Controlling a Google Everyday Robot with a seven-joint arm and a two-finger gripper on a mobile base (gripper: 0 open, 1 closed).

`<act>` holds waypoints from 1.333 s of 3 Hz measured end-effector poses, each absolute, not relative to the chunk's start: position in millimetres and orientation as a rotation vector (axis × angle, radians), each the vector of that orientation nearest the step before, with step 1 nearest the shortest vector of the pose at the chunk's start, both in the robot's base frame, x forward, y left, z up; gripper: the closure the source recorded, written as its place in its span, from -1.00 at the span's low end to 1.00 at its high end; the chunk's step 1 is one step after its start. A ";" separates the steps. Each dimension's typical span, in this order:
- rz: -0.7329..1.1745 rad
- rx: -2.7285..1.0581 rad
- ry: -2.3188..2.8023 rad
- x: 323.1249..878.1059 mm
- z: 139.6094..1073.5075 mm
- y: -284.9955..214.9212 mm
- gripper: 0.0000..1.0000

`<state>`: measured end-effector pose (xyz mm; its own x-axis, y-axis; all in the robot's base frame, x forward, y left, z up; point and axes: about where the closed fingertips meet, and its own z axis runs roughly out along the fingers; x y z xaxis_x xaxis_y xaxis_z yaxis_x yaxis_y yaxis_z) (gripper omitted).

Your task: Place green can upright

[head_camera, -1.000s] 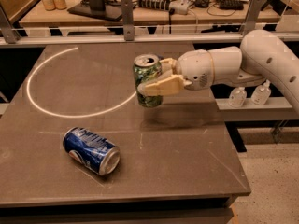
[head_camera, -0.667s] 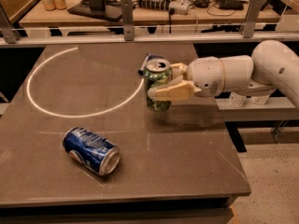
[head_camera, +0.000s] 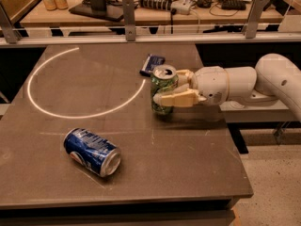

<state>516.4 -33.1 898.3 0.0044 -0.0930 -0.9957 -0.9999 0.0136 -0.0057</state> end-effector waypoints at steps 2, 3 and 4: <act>1.154 -1.241 1.294 523.0 884.1 -37.7 -1.00; 1.054 -1.212 1.309 531.5 901.1 -66.5 -1.00; 0.902 -1.166 1.369 542.0 924.8 -109.5 -1.00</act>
Offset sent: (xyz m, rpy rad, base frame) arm 0.0100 -0.0176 -0.0185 -0.0058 0.0069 -0.0412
